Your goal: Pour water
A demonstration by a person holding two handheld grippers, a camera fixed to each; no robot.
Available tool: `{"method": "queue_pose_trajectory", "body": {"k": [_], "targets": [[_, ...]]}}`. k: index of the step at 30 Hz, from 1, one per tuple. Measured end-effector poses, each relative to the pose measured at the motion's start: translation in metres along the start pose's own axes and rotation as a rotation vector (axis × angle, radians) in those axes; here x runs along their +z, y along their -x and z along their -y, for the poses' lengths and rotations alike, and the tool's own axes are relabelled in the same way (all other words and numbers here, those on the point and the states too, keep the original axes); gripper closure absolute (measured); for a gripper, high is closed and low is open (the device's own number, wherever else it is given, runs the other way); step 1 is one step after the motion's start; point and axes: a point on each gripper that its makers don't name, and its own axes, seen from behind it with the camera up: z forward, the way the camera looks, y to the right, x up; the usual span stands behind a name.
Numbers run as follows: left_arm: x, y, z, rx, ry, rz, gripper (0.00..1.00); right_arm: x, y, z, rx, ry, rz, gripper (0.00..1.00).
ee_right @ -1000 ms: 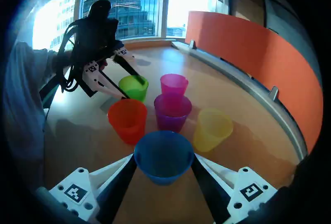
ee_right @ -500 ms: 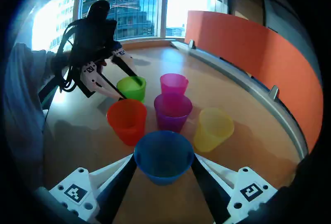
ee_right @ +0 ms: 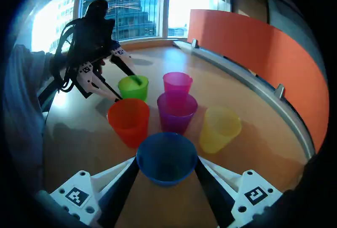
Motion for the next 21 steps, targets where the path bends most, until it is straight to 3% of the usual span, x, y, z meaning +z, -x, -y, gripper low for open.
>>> {"method": "queue_pose_trajectory", "body": {"k": [14, 21], "targets": [[-0.014, 0.002, -0.003, -0.027, -0.01, -0.011, 0.02, -0.004, 0.009, -0.002, 0.037, 0.032, 0.004, 0.0], [-0.027, 0.004, -0.005, -0.03, -0.029, -0.023, 0.03, -0.018, 0.014, 0.001, 0.051, 0.057, -0.008, 0.0]]}}
